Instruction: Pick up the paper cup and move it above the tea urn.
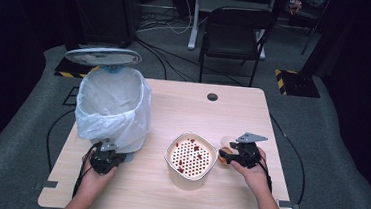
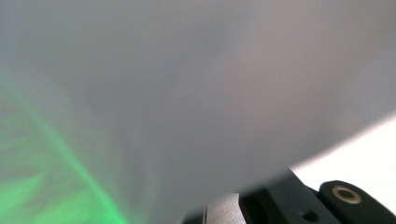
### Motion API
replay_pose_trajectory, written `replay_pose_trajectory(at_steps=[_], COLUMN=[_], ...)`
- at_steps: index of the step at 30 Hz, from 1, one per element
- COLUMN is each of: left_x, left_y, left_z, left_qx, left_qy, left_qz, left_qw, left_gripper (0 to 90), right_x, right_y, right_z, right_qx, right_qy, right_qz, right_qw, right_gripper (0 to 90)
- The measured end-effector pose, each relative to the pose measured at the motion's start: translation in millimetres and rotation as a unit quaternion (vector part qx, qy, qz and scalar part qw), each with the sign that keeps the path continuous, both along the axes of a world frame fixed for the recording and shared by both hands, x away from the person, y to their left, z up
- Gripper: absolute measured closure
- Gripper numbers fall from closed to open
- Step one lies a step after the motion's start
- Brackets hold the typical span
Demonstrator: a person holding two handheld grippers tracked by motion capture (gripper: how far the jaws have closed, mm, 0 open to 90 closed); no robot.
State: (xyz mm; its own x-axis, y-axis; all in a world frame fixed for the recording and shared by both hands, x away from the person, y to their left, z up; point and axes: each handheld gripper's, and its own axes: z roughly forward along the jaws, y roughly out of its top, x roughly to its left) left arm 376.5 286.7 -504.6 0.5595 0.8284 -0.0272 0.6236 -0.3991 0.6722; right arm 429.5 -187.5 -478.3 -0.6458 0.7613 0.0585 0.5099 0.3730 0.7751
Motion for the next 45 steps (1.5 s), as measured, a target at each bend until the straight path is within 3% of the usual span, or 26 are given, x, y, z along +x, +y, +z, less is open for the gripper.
replay_pose_trajectory(at_steps=[1, 2, 3, 12, 14, 15, 16, 27, 29, 31, 39, 45], left_x=[0.1, -1.4, 0.0, 0.1, -0.6, 0.0, 0.1, 0.1, -0.9, 0.3, 0.1, 0.3], left_y=[0.3, -1.6, 0.1, 0.2, -2.3, 0.1, 0.2, 0.1, -1.1, 0.3, 0.2, 0.4], left_z=[0.1, -0.5, 0.1, 0.2, -1.2, 0.2, 0.2, 0.1, -0.3, 0.3, 0.2, 0.3], left_qx=[0.002, -0.008, 0.0, 0.0, -0.016, 0.001, 0.001, 0.001, -0.007, 0.002, 0.001, 0.002], left_qy=[-0.001, 0.003, 0.0, 0.001, -0.003, 0.0, 0.0, -0.001, 0.004, 0.0, 0.0, 0.0], left_qz=[-0.001, 0.012, 0.0, -0.001, 0.011, 0.0, -0.001, 0.0, 0.007, -0.001, 0.0, -0.002], left_qw=[1.0, 0.9999, 1.0, 1.0, 0.9998, 1.0, 1.0, 1.0, 0.9999, 1.0, 1.0, 1.0], left_gripper=[90.0, 90.0, 90.0, 90.0, 90.0, 90.0, 90.0, 90.0, 90.0, 90.0, 90.0, 90.0], right_x=[-0.4, -0.7, -0.7, -3.2, -2.9, -2.4, -2.1, 4.3, 5.0, 6.0, 10.1, 12.1], right_y=[-0.2, -0.3, -0.5, 1.2, 1.9, 2.5, 2.7, 6.9, 8.6, 9.9, 19.0, 28.6], right_z=[0.8, 2.2, 3.9, 22.9, 28.3, 30.8, 32.4, 64.1, 70.7, 76.4, 95.3, 107.9], right_qx=[0.0, -0.002, -0.006, -0.017, -0.021, -0.023, -0.025, -0.051, -0.057, -0.059, -0.059, -0.063], right_qy=[0.001, 0.003, 0.0, -0.016, -0.022, -0.024, -0.024, -0.047, -0.054, -0.06, -0.072, -0.088], right_qz=[0.002, 0.004, 0.009, 0.035, 0.044, 0.045, 0.046, 0.066, 0.069, 0.072, 0.083, 0.099], right_qw=[1.0, 1.0, 0.9999, 0.9991, 0.9986, 0.9985, 0.9984, 0.9954, 0.9945, 0.9938, 0.9922, 0.9892], right_gripper=[41.2, 41.5, 41.8, 44.3, 44.8, 45.0, 45.1, 47.9, 48.4, 49.0, 50.4, 50.9])
